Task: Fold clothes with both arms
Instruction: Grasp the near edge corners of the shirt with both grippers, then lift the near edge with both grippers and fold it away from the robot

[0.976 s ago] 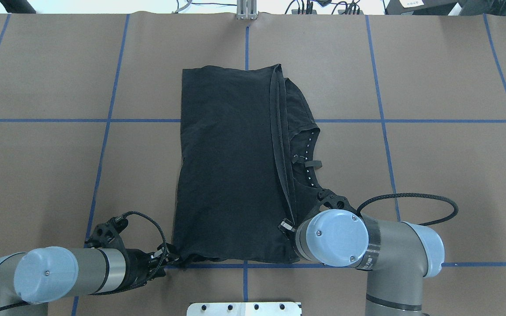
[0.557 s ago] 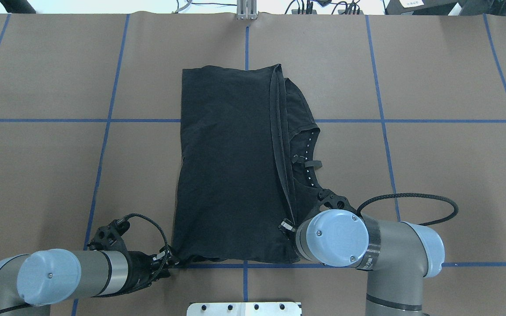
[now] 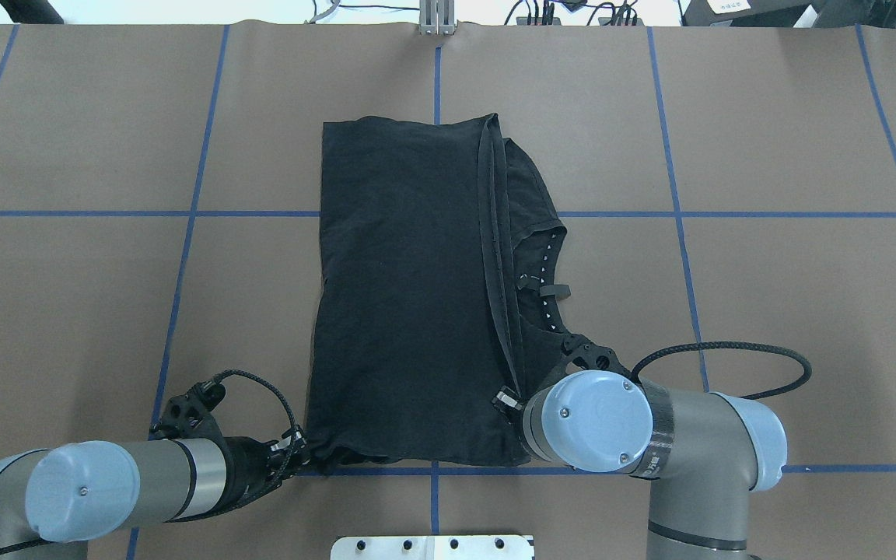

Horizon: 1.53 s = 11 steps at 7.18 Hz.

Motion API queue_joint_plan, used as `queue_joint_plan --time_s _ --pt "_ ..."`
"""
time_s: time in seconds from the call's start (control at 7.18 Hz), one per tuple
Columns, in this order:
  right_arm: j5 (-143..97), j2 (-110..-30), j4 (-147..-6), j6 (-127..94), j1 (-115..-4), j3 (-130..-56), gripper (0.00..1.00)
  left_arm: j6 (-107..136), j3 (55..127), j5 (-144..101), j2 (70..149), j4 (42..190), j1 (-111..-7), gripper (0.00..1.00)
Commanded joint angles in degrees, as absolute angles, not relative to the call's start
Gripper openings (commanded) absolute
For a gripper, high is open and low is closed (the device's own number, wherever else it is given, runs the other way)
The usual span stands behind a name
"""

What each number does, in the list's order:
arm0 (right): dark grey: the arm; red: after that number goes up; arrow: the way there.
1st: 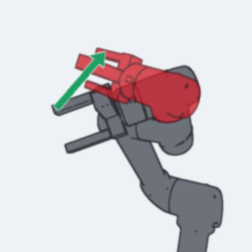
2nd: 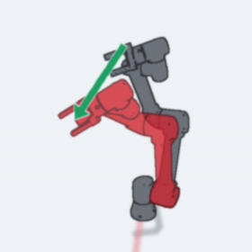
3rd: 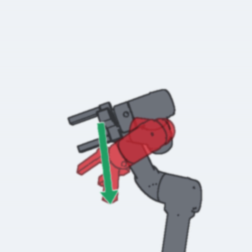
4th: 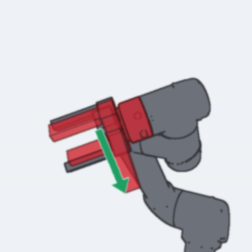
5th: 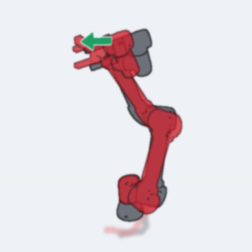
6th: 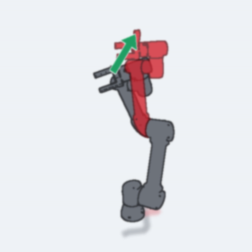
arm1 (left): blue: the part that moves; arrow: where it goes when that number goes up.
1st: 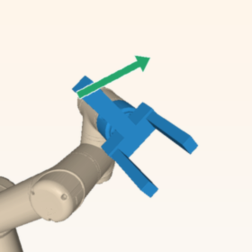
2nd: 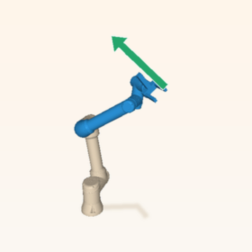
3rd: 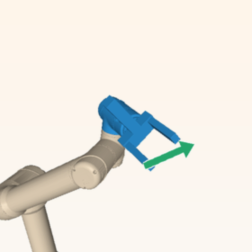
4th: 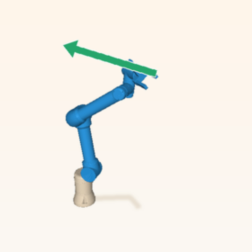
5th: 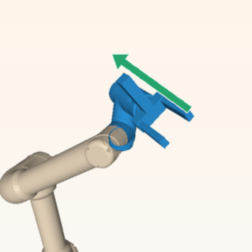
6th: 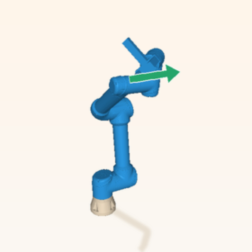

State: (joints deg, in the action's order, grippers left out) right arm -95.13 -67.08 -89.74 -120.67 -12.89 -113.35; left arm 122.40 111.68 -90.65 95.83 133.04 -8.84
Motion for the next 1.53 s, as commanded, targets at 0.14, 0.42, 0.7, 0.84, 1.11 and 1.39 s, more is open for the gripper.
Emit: queue_joint_plan --time_s 0.14,0.42,0.7,0.84,1.11,1.39 --pt "-95.27 -67.67 -89.74 -120.67 -13.18 -115.03 0.0 122.26 114.6 -90.62 94.84 132.89 -8.7 0.0" --pt "-95.36 -70.66 -89.74 -120.76 -13.18 -119.68 0.0 122.17 119.67 -90.79 91.34 132.8 -8.44 0.0" --pt "-95.8 -70.75 -89.74 -120.76 -13.27 -121.46 0.0 122.08 122.51 -91.05 90.88 132.8 -8.26 0.0" --pt "-95.89 -70.75 -89.74 -120.67 -13.36 -123.03 0.0 122.08 124.43 -91.32 91.05 132.8 -8.52 0.0" --pt "-99.46 -69.53 -89.47 -120.67 -21.66 -122.53 0.0 118.59 123.49 -92.72 93.41 132.63 -14.45 0.0" --pt "-109.91 -62.71 -89.38 -119.98 -33.18 -113.61 0.0 112.25 118.6 -100.94 102.51 126.09 -26.05 0.0"
